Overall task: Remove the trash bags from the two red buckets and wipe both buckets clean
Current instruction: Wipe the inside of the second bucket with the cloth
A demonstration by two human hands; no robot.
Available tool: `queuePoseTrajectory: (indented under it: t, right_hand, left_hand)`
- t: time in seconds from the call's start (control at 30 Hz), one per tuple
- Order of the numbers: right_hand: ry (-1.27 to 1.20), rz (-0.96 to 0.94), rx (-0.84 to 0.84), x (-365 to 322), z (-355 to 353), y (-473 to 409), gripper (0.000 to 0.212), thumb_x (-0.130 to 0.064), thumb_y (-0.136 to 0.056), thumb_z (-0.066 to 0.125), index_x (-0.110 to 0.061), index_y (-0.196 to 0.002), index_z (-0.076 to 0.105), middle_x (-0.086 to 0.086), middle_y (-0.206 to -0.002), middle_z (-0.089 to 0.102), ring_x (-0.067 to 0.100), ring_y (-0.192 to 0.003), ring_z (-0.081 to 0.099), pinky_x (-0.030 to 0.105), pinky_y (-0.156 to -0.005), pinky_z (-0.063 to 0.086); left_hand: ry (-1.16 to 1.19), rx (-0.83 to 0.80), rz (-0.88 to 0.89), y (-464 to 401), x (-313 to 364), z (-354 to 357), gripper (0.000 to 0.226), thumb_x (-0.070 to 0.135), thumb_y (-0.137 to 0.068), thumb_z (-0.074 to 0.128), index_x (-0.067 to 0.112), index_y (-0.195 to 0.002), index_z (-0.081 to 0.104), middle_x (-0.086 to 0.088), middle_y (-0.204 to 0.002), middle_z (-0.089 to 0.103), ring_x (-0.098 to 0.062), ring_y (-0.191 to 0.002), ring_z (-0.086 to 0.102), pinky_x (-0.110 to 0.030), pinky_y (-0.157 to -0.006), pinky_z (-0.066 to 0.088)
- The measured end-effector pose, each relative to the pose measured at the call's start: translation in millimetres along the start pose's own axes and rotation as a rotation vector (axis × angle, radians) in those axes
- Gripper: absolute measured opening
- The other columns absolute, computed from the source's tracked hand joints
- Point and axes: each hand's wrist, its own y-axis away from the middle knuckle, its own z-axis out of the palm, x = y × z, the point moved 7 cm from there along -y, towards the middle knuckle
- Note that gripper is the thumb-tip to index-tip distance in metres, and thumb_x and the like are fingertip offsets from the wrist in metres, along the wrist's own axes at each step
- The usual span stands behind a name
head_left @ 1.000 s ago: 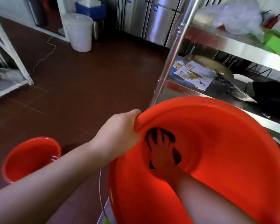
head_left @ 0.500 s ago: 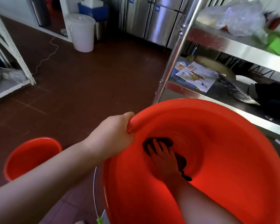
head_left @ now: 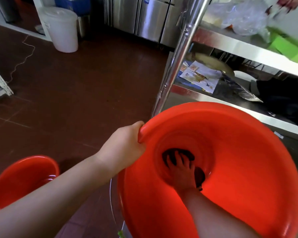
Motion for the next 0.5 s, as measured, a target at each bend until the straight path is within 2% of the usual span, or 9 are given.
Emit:
queuePoseTrajectory:
  t: [0.07, 0.13, 0.17, 0.2, 0.27, 0.33, 0.43, 0.5]
  right_hand:
    - [0.038, -0.095, 0.022, -12, 7, 10, 0.047, -0.029, -0.048, 0.083, -0.028, -0.094, 0.076, 0.008, -0.105, 0.071, 0.031, -0.087, 0.069, 0.046, -0.061, 0.055]
    - [0.067, -0.146, 0.002, -16, 7, 15, 0.061, -0.022, -0.03, 0.089, -0.032, -0.088, 0.076, 0.004, -0.099, 0.071, 0.03, -0.082, 0.068, 0.043, -0.057, 0.054]
    - [0.084, -0.18, -0.014, -17, 5, 14, 0.064, -0.02, -0.032, 0.089, -0.034, -0.092, 0.074, 0.004, -0.104, 0.069, 0.03, -0.086, 0.066, 0.043, -0.062, 0.054]
    - [0.084, -0.228, -0.073, -18, 5, 14, 0.065, -0.02, -0.045, 0.086, -0.036, -0.106, 0.069, 0.004, -0.117, 0.063, 0.033, -0.099, 0.061, 0.046, -0.074, 0.051]
    - [0.069, -0.253, -0.166, -8, 11, 12, 0.064, -0.022, -0.076, 0.068, -0.036, -0.135, 0.047, 0.003, -0.146, 0.038, 0.029, -0.128, 0.039, 0.047, -0.098, 0.036]
    - [0.074, -0.14, -0.07, 16, 0, 7, 0.063, -0.027, -0.083, 0.06, -0.037, -0.141, 0.038, 0.001, -0.151, 0.032, 0.027, -0.134, 0.034, 0.045, -0.104, 0.032]
    - [0.025, 0.113, 0.03, 57, -27, -8, 0.089, -0.025, -0.067, 0.077, -0.033, -0.144, 0.034, 0.006, -0.151, 0.032, 0.031, -0.133, 0.032, 0.047, -0.103, 0.03]
    - [-0.002, 0.202, 0.076, 72, -40, -24, 0.093, -0.02, -0.066, 0.077, -0.03, -0.146, 0.03, 0.01, -0.152, 0.028, 0.033, -0.132, 0.03, 0.046, -0.102, 0.029]
  left_hand:
    - [-0.011, -0.008, 0.022, -2, 2, 0, 0.025, 0.019, -0.077, 0.059, 0.027, -0.1, 0.054, 0.003, -0.079, 0.064, -0.02, -0.078, 0.062, -0.039, -0.068, 0.054]
    - [-0.02, -0.017, 0.041, -3, 3, -1, 0.024, 0.019, -0.077, 0.058, 0.025, -0.1, 0.054, 0.001, -0.08, 0.065, -0.024, -0.079, 0.063, -0.04, -0.068, 0.054]
    - [-0.018, -0.026, 0.044, -4, 3, -1, 0.025, 0.019, -0.078, 0.058, 0.025, -0.102, 0.054, 0.0, -0.081, 0.065, -0.025, -0.08, 0.064, -0.04, -0.069, 0.054]
    - [-0.015, -0.036, 0.043, -3, 2, -1, 0.027, 0.019, -0.078, 0.058, 0.025, -0.104, 0.054, 0.0, -0.082, 0.066, -0.024, -0.081, 0.064, -0.039, -0.07, 0.054]
    - [-0.015, -0.047, 0.043, -3, -1, -1, 0.029, 0.019, -0.077, 0.057, 0.026, -0.105, 0.054, 0.002, -0.082, 0.066, -0.022, -0.082, 0.065, -0.038, -0.071, 0.054]
    - [-0.006, -0.06, 0.048, -2, -3, -1, 0.032, 0.02, -0.078, 0.057, 0.028, -0.109, 0.053, 0.003, -0.085, 0.066, -0.021, -0.083, 0.065, -0.037, -0.071, 0.055]
    - [0.001, -0.072, 0.06, -1, -5, 0, 0.038, 0.022, -0.08, 0.057, 0.032, -0.116, 0.049, 0.004, -0.088, 0.066, -0.019, -0.083, 0.066, -0.035, -0.072, 0.055]
    - [0.0, -0.075, 0.078, -1, -5, 2, 0.039, 0.024, -0.081, 0.057, 0.035, -0.118, 0.047, 0.008, -0.085, 0.064, -0.015, -0.081, 0.065, -0.033, -0.071, 0.056]
